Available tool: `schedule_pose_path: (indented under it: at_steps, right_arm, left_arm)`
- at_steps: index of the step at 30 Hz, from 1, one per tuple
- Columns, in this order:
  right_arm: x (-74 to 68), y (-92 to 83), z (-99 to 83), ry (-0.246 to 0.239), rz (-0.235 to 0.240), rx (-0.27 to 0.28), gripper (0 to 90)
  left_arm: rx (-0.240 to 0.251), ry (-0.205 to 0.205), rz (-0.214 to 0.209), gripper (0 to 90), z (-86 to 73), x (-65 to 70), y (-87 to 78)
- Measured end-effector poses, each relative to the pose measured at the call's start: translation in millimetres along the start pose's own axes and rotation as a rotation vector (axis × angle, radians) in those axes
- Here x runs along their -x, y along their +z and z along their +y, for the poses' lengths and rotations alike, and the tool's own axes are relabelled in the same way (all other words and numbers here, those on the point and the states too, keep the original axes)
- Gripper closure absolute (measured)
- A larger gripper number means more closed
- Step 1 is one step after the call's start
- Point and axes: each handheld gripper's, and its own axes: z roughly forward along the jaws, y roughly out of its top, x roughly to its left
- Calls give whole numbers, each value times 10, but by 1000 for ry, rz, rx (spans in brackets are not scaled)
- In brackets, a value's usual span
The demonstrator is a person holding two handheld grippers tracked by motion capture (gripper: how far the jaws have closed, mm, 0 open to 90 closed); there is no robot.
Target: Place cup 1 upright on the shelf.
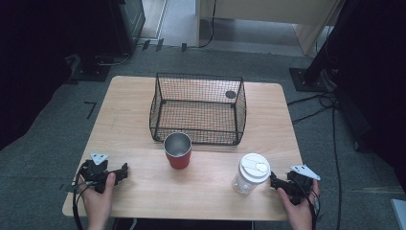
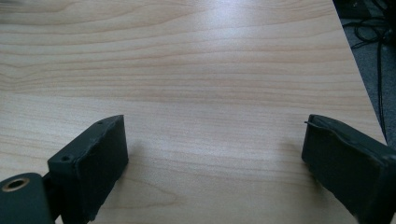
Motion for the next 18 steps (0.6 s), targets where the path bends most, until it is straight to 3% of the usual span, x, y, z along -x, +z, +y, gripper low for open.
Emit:
schedule_pose_path:
  at_steps: [10,12,13,14,16,18]
  right_arm:
    - [-6,17,10,-9,5,-9,33]
    - [-6,17,11,-9,5,-9,32]
    - [-8,20,12,-9,5,-10,28]
    - [-8,20,12,-9,5,-10,28]
    - [-9,20,13,-8,5,-10,28]
    - [-9,20,12,-8,5,-11,28]
  left_arm:
    - [1,-17,19,0,-14,49,-14]
    - [3,0,-6,0,-25,78,-28]
    - [6,15,-47,0,-27,118,-49]
    - [6,15,-47,0,-27,118,-49]
    - [29,31,-115,0,-15,206,-107]
    - [31,38,-127,0,-10,228,-121]
